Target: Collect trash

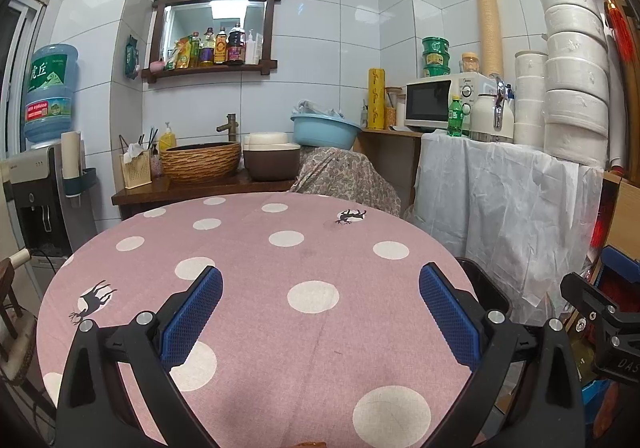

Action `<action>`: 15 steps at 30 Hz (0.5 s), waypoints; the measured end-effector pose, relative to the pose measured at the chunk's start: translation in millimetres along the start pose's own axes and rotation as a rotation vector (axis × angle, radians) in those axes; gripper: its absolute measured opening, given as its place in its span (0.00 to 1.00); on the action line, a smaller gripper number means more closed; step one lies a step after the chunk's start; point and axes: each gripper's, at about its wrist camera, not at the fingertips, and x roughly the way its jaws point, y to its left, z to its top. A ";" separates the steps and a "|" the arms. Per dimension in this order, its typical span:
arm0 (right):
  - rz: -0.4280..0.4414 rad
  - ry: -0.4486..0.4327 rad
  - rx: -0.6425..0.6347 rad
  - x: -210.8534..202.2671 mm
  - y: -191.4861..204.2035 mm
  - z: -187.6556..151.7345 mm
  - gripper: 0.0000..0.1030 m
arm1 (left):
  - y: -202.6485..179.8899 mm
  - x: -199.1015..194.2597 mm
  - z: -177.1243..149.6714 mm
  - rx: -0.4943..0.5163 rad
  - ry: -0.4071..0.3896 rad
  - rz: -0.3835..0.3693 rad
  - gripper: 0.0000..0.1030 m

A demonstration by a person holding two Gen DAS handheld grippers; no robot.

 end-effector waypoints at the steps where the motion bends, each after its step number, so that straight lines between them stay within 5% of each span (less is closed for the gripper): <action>1: 0.001 0.000 0.000 -0.2 -0.2 0.2 0.94 | -0.1 0.0 0.0 0.000 0.000 -0.002 0.95; 15: -0.001 0.005 0.001 0.1 0.8 -1.9 0.94 | -1.4 1.0 -2.2 0.003 0.007 -0.001 0.95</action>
